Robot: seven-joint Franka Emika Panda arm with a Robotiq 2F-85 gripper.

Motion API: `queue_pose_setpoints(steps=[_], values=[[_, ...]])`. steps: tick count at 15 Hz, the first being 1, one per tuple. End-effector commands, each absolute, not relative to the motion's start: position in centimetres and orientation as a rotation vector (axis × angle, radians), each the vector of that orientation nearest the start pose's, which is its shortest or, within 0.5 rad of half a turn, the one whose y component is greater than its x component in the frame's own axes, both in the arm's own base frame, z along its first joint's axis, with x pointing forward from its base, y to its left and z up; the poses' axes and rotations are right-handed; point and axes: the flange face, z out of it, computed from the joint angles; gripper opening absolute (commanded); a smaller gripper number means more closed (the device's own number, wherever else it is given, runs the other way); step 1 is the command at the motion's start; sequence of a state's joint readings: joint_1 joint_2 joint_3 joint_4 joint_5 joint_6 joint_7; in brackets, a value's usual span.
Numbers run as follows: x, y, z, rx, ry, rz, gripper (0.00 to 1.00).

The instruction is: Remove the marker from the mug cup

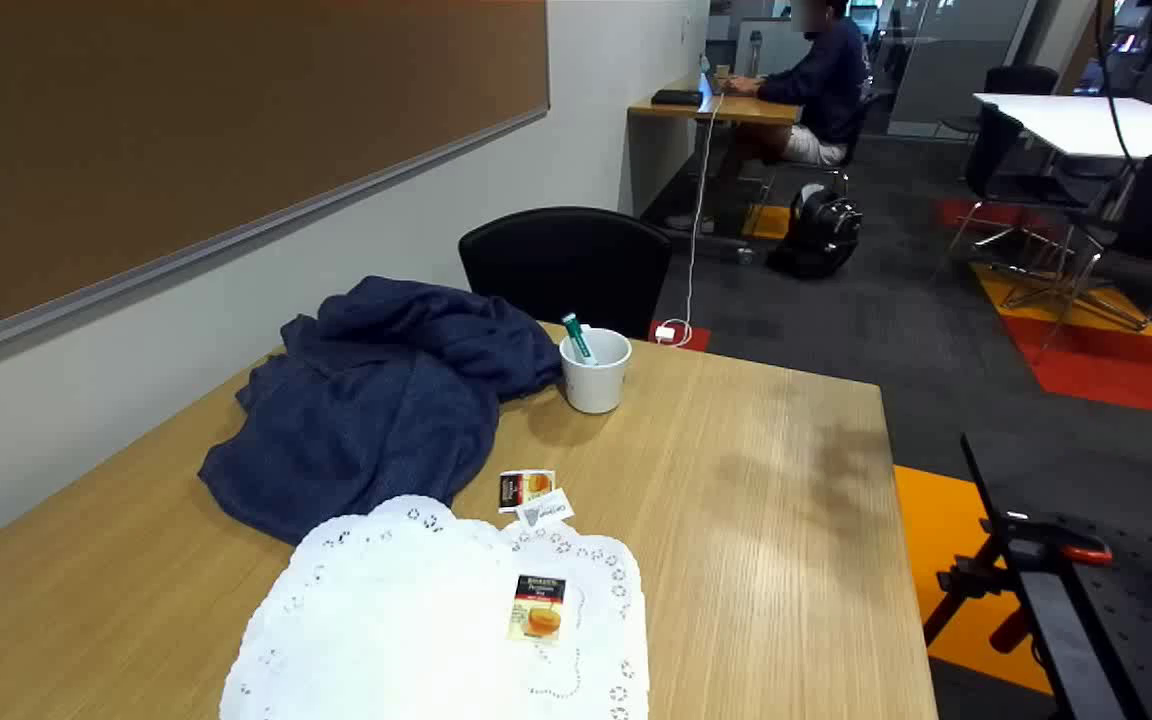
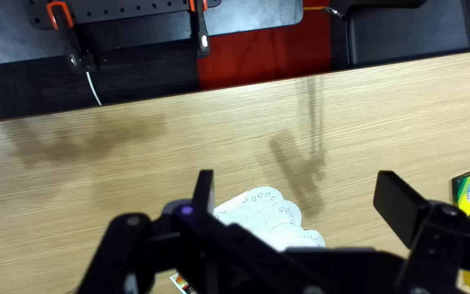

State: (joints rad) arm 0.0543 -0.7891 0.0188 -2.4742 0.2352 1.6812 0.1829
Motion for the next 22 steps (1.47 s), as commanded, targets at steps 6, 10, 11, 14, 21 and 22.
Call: queue_pose_setpoints(steps=[6,10,11,14,21,22], values=[[31.1,4.7,54.8,-2.928,0.197,0.025,1.00],[32.5,3.5,55.1,-2.963,0.266,-0.107,1.00],[33.0,3.0,55.3,-2.968,0.277,-0.145,1.00],[35.1,1.0,55.6,-2.989,0.323,-0.286,1.00],[41.9,-3.9,53.6,-3.023,0.458,-0.723,1.00],[42.8,-4.5,53.1,-3.027,0.461,-0.783,1.00]])
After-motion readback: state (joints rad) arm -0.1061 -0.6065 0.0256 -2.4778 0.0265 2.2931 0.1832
